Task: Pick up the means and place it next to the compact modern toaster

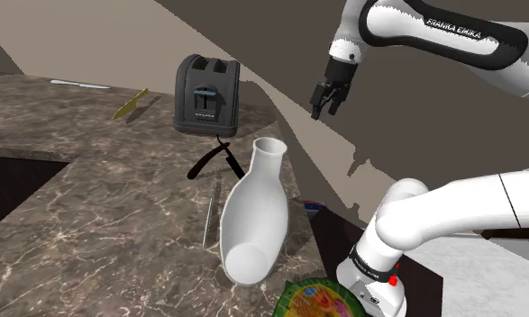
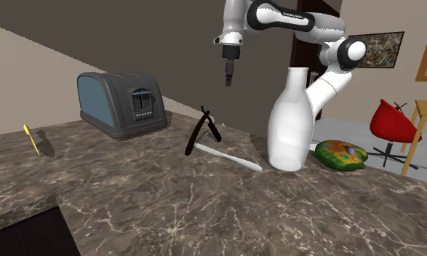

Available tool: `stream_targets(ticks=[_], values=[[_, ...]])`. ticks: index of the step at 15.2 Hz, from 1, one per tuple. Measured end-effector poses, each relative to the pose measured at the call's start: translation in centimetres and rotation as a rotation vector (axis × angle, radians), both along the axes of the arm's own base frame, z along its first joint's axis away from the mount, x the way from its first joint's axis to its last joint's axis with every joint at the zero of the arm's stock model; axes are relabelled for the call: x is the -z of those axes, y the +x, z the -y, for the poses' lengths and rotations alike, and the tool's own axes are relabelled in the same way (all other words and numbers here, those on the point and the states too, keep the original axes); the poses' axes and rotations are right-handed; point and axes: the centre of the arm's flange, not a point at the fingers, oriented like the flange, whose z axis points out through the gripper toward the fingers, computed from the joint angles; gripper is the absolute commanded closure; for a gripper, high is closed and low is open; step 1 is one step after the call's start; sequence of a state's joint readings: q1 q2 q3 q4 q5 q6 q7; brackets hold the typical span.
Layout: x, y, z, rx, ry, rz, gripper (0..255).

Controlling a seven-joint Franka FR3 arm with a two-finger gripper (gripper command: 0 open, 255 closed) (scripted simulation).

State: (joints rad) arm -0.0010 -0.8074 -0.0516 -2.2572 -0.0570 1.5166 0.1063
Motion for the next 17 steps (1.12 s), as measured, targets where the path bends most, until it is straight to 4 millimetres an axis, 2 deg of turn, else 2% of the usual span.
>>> stream_targets(ticks=[1,3,11,17], values=[[0.0,0.0,0.0,0.0,0.0,0.0,0],[0.5,-0.1,-1.4,0.024,0.003,-0.004,0],[2.9,-0.5,-11.2,0.19,0.02,-0.029,0],[5.1,0.5,-18.5,0.32,0.033,-0.048,0]])
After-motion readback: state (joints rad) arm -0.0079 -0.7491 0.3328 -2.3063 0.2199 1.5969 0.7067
